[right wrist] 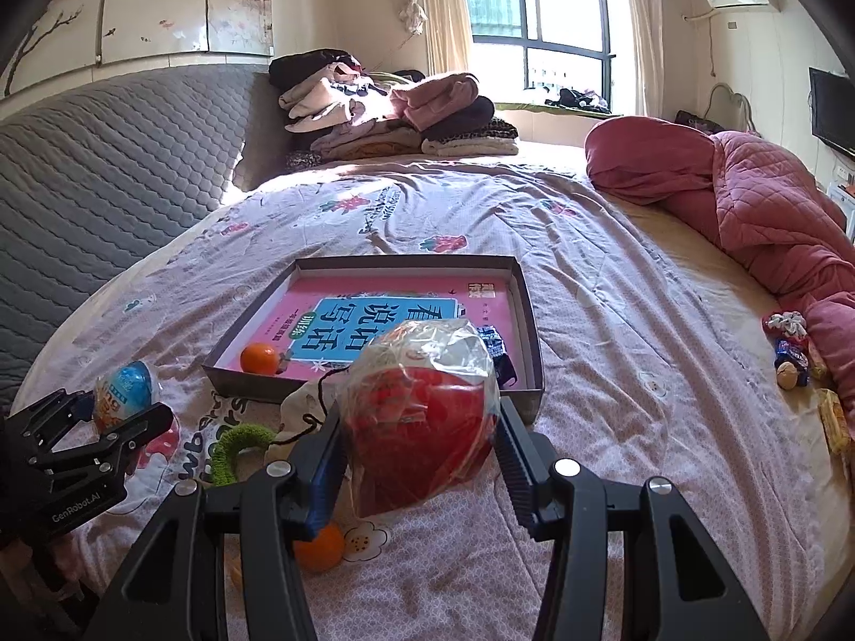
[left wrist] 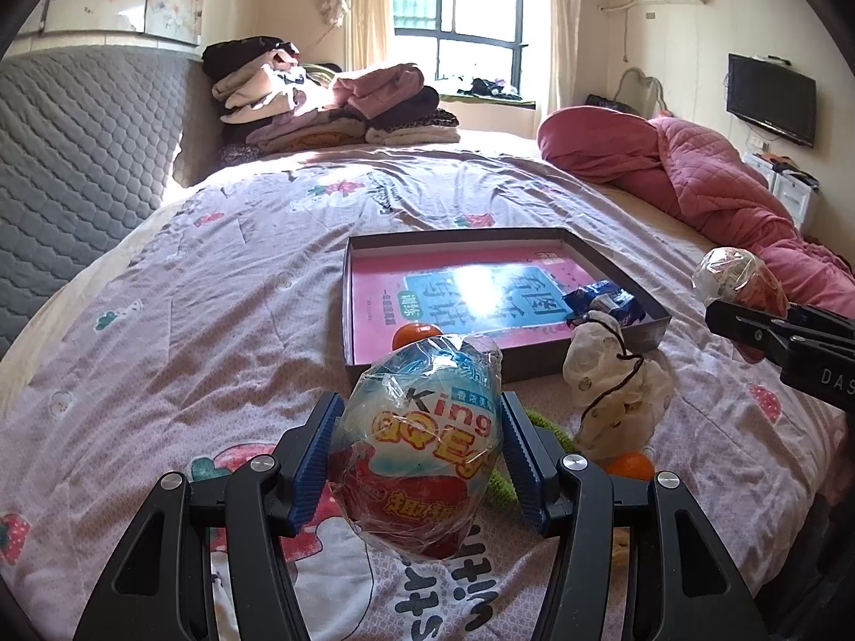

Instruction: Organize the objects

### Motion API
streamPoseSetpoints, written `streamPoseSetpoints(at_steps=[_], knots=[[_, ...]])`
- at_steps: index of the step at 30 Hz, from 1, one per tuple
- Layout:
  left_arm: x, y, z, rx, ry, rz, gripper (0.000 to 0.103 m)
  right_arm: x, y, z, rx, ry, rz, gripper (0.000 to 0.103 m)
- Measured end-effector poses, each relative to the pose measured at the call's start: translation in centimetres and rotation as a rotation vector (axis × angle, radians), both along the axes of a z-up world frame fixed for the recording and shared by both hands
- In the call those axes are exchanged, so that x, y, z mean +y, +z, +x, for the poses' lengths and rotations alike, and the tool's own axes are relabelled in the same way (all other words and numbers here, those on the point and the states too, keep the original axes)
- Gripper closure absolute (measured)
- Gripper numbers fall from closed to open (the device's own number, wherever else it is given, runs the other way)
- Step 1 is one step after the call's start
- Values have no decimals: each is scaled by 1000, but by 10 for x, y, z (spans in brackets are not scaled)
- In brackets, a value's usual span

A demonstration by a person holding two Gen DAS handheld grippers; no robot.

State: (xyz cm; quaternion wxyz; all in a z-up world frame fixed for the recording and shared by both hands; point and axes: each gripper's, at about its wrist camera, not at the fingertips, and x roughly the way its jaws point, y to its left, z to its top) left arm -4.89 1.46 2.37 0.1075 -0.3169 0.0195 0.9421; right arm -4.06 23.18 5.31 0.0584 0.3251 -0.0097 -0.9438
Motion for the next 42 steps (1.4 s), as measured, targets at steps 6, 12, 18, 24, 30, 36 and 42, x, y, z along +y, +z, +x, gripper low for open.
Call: streamPoseSetpoints(at_steps=[6,12,18,24,30,36,42], knots=[[6,14,-6,24,-10,-1,43,-2,7,-3,13,8,2,51],[16,24,-19,35,-27,-16,43,-6,11,-11,20,22,8,51],[26,28,-36,30,-57,-18,43,-11,18,-22,38,30,18,51],[29,34,-60,35,-50,-43,43,-19,24,-38,45,48,26,51],[22,31,-92,8,-30,-28,43,-29,25,-61,44,65,48,51],[19,19,-125,-52,-25,38,43,-41,19,-85,26,76,73,51],[17,10,-148,-71,-9,37,43,-51,5,-113,-16,83,94,51]])
